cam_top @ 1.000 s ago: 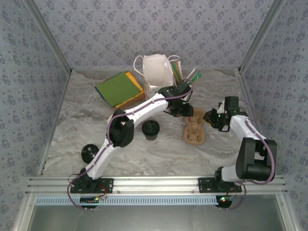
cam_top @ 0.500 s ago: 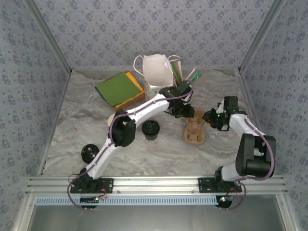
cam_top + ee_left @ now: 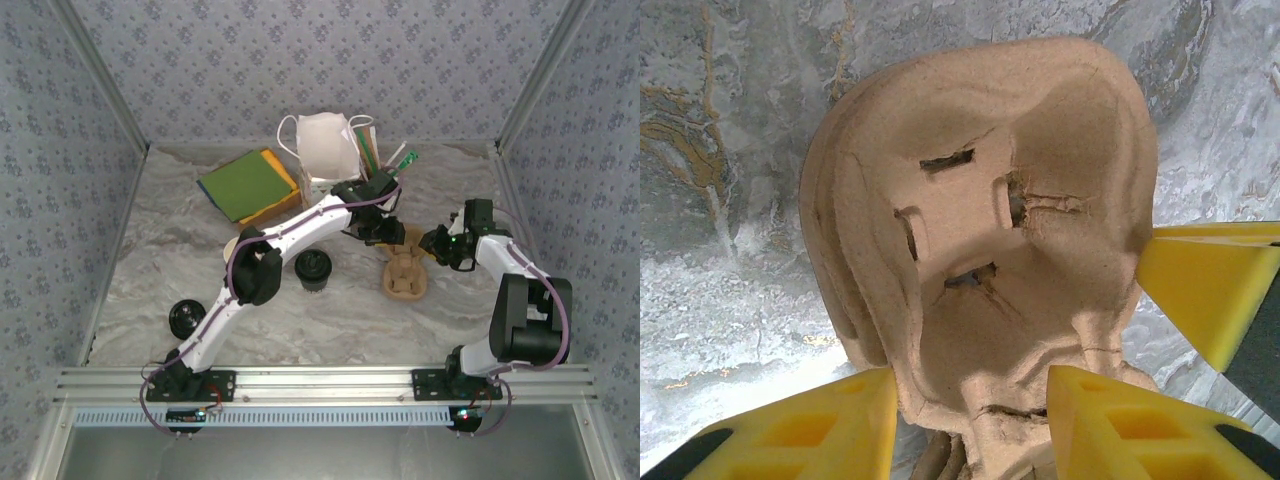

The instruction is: Pack the takeout coffee

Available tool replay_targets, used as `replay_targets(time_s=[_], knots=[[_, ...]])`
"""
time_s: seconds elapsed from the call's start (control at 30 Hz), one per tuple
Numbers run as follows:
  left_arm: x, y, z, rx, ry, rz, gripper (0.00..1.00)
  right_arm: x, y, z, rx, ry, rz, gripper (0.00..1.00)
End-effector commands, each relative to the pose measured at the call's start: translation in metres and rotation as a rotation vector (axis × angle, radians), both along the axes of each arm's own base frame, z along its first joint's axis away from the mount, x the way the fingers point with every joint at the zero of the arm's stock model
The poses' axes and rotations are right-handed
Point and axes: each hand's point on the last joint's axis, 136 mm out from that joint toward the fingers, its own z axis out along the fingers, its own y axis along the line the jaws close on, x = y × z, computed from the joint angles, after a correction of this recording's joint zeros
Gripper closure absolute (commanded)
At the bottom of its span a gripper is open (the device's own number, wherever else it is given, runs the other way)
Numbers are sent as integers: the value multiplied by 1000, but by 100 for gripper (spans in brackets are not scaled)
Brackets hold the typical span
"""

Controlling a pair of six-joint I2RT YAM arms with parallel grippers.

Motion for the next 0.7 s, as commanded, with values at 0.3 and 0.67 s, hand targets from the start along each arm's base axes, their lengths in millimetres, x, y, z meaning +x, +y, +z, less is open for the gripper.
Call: replay_targets(time_s=[0.3,0.67], knots=[[-4,-9,1,-27,17,-19,57,4,7,14,-27,-30,30,67],[-8,-19,30,-139,0,-39,60,2,10,10,-25,-22,40,66]])
